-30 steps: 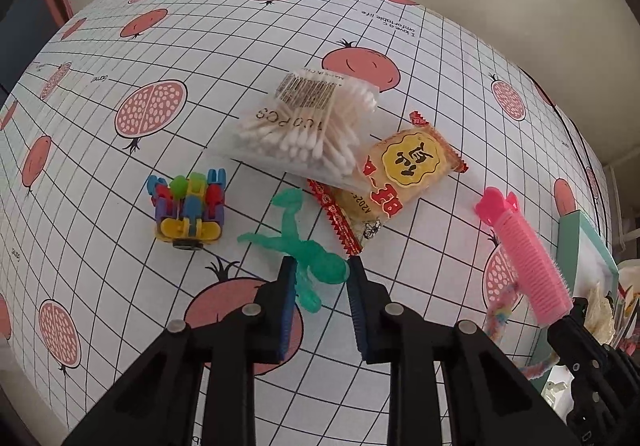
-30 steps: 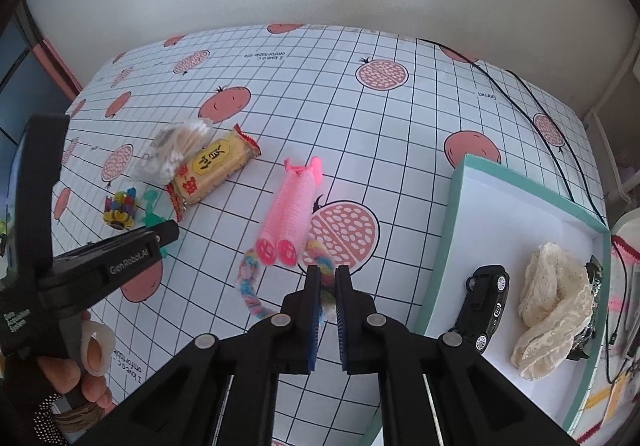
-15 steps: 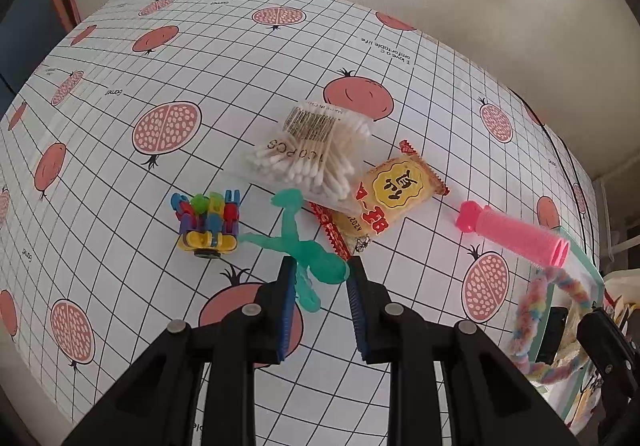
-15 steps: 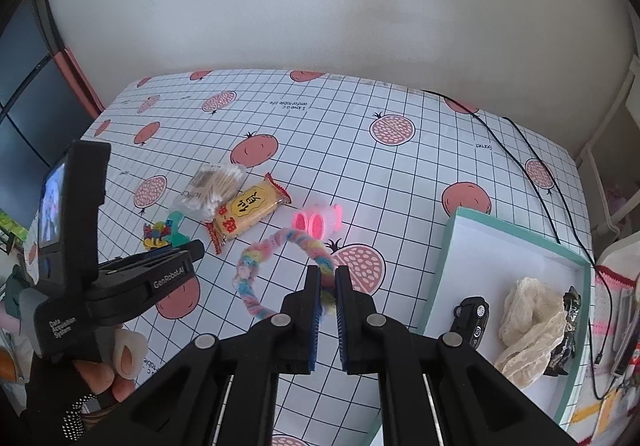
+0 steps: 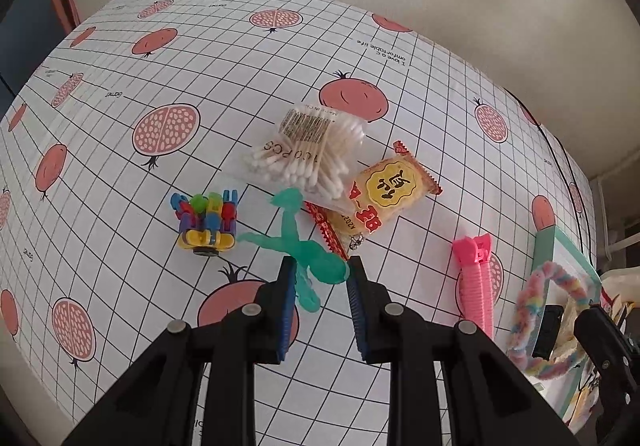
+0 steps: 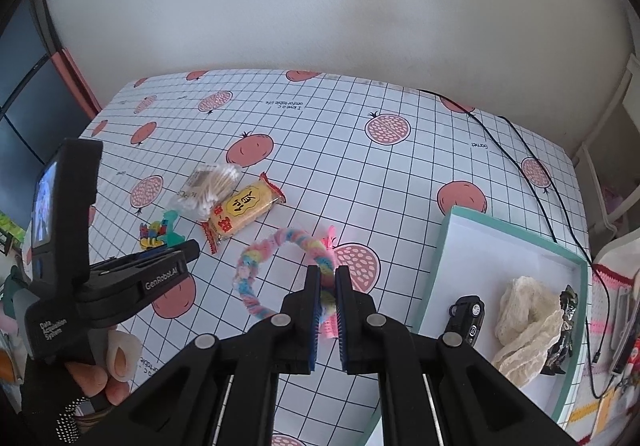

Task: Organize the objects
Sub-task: 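Carry the green toy with left tool while right tool carries the pink curler to the tray, then lower the green toy into the tray and open the left tool while right tool releases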

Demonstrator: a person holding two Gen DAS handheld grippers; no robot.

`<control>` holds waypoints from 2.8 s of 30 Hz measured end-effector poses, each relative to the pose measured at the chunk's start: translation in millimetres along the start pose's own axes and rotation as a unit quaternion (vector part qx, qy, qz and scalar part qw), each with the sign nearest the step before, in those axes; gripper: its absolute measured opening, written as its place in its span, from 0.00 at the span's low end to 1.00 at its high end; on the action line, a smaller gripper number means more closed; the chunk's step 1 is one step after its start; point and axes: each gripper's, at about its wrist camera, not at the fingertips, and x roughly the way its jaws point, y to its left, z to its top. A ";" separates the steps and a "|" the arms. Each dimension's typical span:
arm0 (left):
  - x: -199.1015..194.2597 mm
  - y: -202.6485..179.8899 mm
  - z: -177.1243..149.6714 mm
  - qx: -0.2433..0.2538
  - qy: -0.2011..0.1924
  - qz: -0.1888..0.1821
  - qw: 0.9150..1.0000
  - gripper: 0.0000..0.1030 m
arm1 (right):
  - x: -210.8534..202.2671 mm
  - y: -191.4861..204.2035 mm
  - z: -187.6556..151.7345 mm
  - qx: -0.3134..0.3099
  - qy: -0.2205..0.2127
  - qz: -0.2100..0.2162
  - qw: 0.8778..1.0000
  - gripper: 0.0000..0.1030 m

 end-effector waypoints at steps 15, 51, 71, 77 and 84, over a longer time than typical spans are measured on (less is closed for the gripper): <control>-14.1 -31.9 -6.4 0.020 -0.014 -0.021 0.999 0.25 | -10.9 -79.7 -10.4 0.066 -0.004 -0.042 0.997 0.07; -36.0 -226.7 -96.9 0.244 0.011 -0.153 0.958 0.26 | -41.3 -244.4 -66.8 0.221 -0.024 -0.116 0.968 0.08; -14.5 -254.6 -130.8 0.299 0.059 -0.134 0.943 0.26 | -7.9 -231.0 -72.1 0.213 0.005 -0.099 0.972 0.10; -6.8 -251.0 -136.3 0.301 0.065 -0.132 0.942 0.26 | -1.3 -228.6 -73.7 0.206 0.018 -0.099 0.973 0.12; 4.2 -245.9 -141.4 0.297 0.078 -0.127 0.943 0.31 | 4.9 -228.6 -77.2 0.202 0.031 -0.102 0.974 0.24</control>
